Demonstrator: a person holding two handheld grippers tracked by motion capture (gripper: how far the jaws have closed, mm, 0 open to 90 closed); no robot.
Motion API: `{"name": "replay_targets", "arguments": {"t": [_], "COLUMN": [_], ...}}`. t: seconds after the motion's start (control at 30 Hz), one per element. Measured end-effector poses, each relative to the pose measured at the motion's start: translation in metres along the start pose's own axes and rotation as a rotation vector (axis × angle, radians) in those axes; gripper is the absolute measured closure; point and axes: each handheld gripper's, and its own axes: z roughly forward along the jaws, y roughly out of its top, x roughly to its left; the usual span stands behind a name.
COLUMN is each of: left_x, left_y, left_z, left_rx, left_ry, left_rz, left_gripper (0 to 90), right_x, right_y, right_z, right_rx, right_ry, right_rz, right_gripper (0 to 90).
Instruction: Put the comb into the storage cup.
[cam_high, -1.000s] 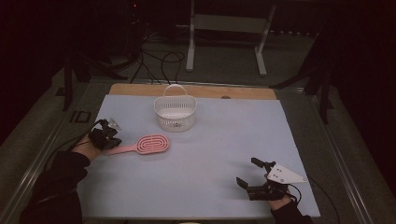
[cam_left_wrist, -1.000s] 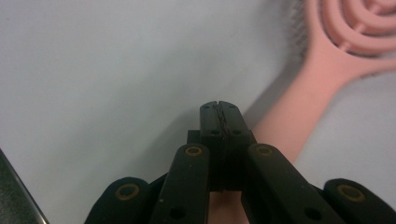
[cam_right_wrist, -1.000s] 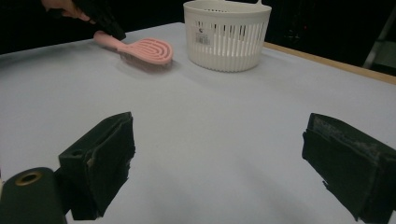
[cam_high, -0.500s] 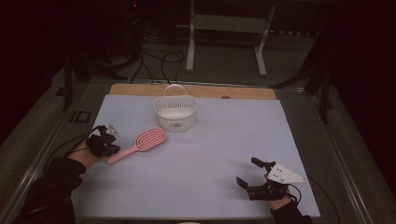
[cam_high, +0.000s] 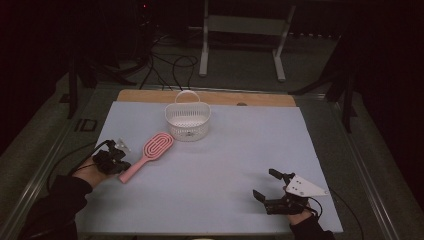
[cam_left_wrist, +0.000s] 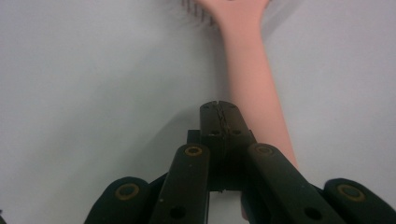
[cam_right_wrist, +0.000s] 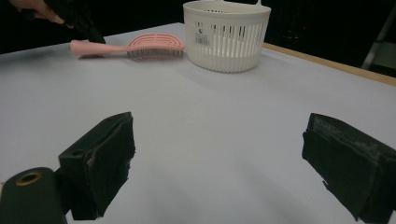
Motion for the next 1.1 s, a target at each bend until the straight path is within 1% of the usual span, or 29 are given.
{"name": "replay_targets", "arguments": {"t": [0.03,0.17,0.2,0.27,0.3,0.33,0.6,0.67,0.77,0.8,0.87,0.9,0.97,1.03,1.1], "left_x": [-0.001,-0.006,-0.007,-0.009,-0.010,-0.011,-0.017,-0.018,-0.018,-0.018,-0.016,-0.015,-0.014,-0.012,-0.011], "left_y": [0.000,-0.001,-0.001,-0.003,-0.003,-0.004,-0.007,-0.007,-0.007,-0.008,-0.008,-0.008,-0.008,-0.009,-0.009], "left_z": [0.000,-0.001,-0.002,-0.003,-0.004,-0.004,-0.006,-0.007,-0.007,-0.008,-0.010,-0.011,-0.013,-0.016,-0.018], "left_rx": [0.001,0.008,0.003,-0.005,-0.007,-0.008,0.009,0.015,0.016,0.009,0.007,0.006,-0.001,-0.012,-0.018], "left_ry": [-0.003,-0.006,-0.010,-0.015,-0.019,-0.023,-0.030,-0.033,-0.034,-0.033,-0.030,-0.031,-0.028,-0.033,-0.041], "left_rz": [-0.005,0.000,-0.009,-0.017,-0.012,-0.021,-0.016,-0.009,-0.010,-0.020,-0.022,-0.033,-0.042,-0.057,-0.074], "left_gripper": [90.0,90.0,90.0,90.0,90.0,90.0,90.0,90.0,90.0,90.0,90.0,90.0,90.0,90.0,90.0], "right_x": [0.000,0.000,0.000,0.000,0.000,0.000,0.001,0.000,0.000,0.000,0.000,0.000,0.000,0.000,0.000], "right_y": [0.000,0.000,0.000,0.000,0.000,0.000,0.000,0.000,0.000,0.000,0.000,0.001,0.000,0.000,0.000], "right_z": [0.000,0.000,0.000,0.000,0.000,0.000,0.001,0.001,0.001,0.001,0.001,0.001,0.001,0.001,0.001], "right_rx": [0.002,-0.001,0.000,0.002,0.000,-0.001,0.004,0.004,0.002,0.004,0.003,0.003,0.001,0.003,0.000], "right_ry": [0.000,-0.001,-0.001,0.000,-0.001,-0.001,0.001,0.000,0.001,-0.001,0.000,0.001,-0.002,0.001,-0.001], "right_rz": [0.001,-0.002,-0.001,-0.001,-0.004,-0.003,-0.006,-0.005,-0.007,-0.005,-0.006,-0.006,-0.002,0.004,-0.002], "right_gripper": [9.0,9.0,9.0,9.0,9.0,9.0,9.0,9.0,9.1,9.0,9.0,9.1,9.0,9.0,9.1]}}
